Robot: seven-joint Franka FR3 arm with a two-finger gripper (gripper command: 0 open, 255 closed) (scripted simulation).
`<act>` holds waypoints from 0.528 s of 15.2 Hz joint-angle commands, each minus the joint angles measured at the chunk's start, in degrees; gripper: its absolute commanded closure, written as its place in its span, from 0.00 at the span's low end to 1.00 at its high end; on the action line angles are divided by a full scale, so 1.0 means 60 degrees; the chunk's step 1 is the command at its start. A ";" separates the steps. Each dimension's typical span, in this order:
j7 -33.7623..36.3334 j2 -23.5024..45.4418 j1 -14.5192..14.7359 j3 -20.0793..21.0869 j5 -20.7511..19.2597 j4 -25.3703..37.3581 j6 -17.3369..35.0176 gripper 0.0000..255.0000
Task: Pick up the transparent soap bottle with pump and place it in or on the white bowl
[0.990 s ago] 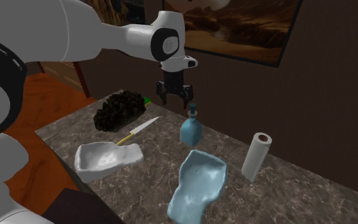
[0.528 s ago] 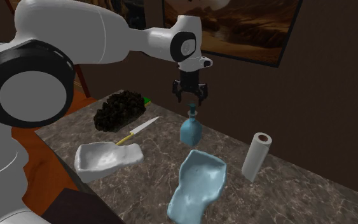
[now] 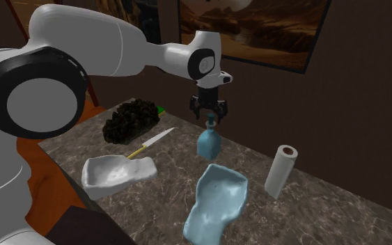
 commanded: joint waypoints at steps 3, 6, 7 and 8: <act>-0.0006 0.0020 -0.0005 0.0000 0.0007 -0.0006 0.0031 0.00; -0.0006 0.0020 -0.0005 0.0000 0.0007 -0.0006 0.0030 0.00; -0.0006 0.0020 -0.0005 0.0000 0.0007 -0.0006 0.0030 1.00; -0.0006 0.0020 -0.0005 0.0000 0.0007 -0.0006 0.0030 1.00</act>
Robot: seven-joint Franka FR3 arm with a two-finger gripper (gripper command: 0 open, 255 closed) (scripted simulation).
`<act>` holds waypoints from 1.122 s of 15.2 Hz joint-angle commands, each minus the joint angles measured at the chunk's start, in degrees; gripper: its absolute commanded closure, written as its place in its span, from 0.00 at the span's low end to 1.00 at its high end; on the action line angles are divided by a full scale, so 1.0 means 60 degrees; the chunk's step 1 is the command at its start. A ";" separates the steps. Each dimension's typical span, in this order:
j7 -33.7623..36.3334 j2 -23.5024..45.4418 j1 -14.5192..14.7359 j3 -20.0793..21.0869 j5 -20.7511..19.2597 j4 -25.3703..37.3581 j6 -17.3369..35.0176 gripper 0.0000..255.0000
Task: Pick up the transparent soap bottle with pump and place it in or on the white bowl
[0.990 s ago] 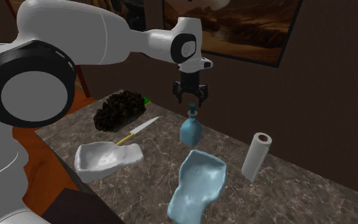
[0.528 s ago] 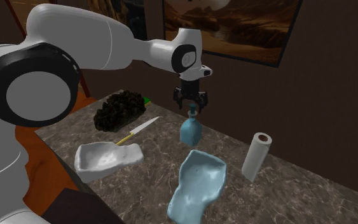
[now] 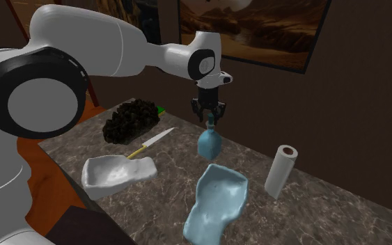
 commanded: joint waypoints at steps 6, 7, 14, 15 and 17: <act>0.0001 0.0000 0.0000 0.0000 0.0000 0.0002 0.0000 1.00; 0.0001 0.0001 0.0000 0.0000 0.0000 0.0003 0.0000 1.00; 0.0006 -0.0117 -0.0005 -0.0017 -0.0038 0.0618 -0.0727 1.00; 0.0006 -0.0128 -0.0007 -0.0020 -0.0042 0.0730 -0.0851 1.00; 0.0004 -0.0146 -0.0012 -0.0025 -0.0047 0.0964 -0.1101 1.00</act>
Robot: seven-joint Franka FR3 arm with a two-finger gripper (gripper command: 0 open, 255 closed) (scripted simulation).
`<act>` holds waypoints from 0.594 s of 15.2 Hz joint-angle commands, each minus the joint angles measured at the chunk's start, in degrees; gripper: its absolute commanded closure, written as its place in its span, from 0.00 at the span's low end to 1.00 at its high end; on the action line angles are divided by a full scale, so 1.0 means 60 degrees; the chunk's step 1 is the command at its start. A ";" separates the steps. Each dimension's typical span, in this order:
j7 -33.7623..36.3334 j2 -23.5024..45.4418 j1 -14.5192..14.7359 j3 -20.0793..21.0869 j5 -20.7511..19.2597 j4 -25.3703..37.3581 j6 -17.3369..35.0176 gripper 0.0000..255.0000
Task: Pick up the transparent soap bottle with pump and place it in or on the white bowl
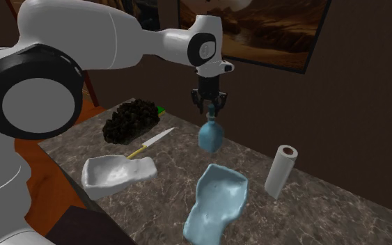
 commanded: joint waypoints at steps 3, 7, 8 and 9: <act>-0.0007 -0.0030 -0.0013 -0.0010 -0.0010 0.0469 -0.0497 1.00; -0.0020 -0.0006 -0.0035 -0.0019 -0.0003 0.1016 -0.1020 1.00; -0.0025 0.0006 -0.0041 -0.0022 0.0000 0.1161 -0.1153 1.00; -0.0029 0.0022 -0.0049 -0.0024 0.0004 0.1311 -0.1288 1.00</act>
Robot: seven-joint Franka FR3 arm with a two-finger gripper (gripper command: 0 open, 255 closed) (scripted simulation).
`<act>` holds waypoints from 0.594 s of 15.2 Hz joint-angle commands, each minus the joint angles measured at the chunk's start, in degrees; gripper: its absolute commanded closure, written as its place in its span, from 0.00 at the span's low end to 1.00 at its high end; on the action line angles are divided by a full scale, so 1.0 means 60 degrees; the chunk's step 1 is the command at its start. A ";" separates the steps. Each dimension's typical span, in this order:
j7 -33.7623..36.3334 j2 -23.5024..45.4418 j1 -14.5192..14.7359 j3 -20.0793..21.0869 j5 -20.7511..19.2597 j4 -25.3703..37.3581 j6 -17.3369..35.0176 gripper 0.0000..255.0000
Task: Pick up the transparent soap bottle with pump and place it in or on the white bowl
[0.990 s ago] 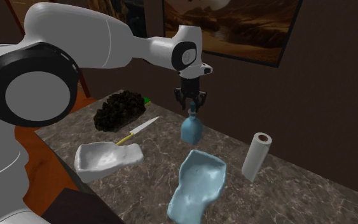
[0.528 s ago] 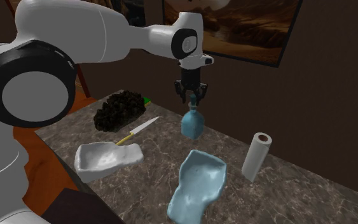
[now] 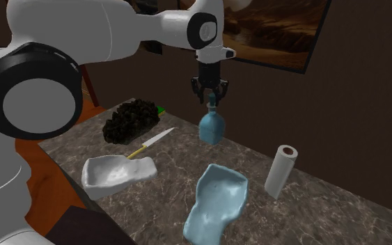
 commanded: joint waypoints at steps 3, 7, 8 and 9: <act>-0.0016 0.0055 -0.0028 -0.0008 0.0017 0.0587 -0.0531 1.00; -0.0045 0.0185 -0.0077 -0.0019 0.0055 0.1288 -0.1105 1.00; -0.0053 0.0227 -0.0091 -0.0021 0.0068 0.1477 -0.1253 1.00; -0.0062 0.0272 -0.0108 -0.0024 0.0081 0.1672 -0.1404 1.00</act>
